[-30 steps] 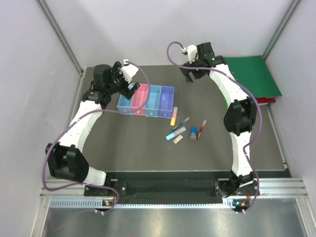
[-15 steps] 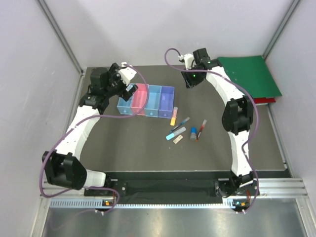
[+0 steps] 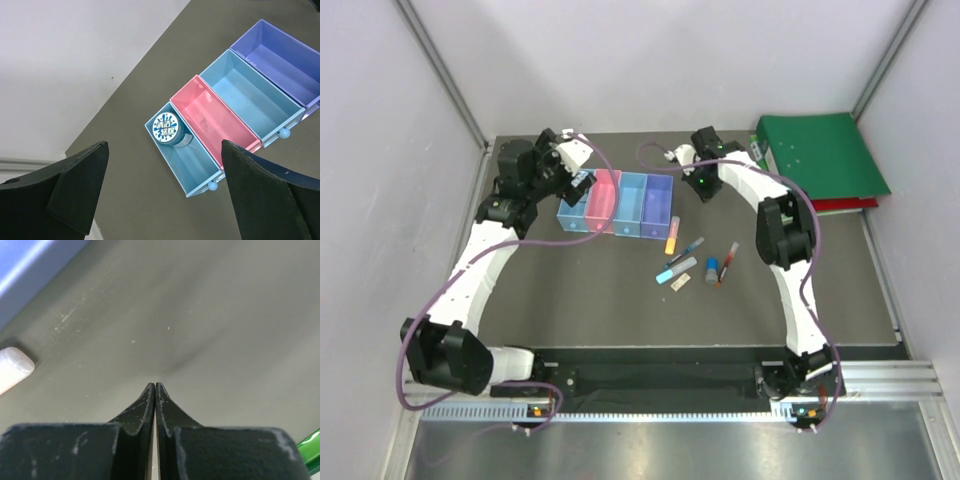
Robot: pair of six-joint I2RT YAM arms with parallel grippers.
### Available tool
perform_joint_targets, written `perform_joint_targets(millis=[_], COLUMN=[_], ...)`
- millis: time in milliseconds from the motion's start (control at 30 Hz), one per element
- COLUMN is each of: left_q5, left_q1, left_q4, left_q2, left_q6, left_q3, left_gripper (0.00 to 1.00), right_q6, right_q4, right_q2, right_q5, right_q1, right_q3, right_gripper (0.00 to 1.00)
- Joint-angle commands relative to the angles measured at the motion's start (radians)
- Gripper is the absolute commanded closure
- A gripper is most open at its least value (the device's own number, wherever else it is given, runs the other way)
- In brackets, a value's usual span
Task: Sort the stationery into containers
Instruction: Move the pen to the center of the board.
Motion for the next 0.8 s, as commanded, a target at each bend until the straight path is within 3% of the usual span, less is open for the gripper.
perform_joint_targets(millis=[0,300,767], left_q5=[-0.007,-0.009,-0.005], left_q1=[0.005,0.005,0.005], left_q4=[0.032,0.032,0.029], left_q2=[-0.039,-0.045,-0.056], left_q6=[0.002,0.002,0.010], left_q3=[-0.008,-0.008,-0.008], left_gripper=[0.01,0.01,0.01], right_q6=[-0.050,-0.044,0.150], right_q4=[0.060,0.066,0.043], right_q2=[-0.014,0.004,0.075], right_q5=[0.023,-0.014,-0.281], right_q1=[0.035,0.087,0.106], right_q3=[-0.010,-0.008,0.065], right_gripper=[1.00,1.00,1.00])
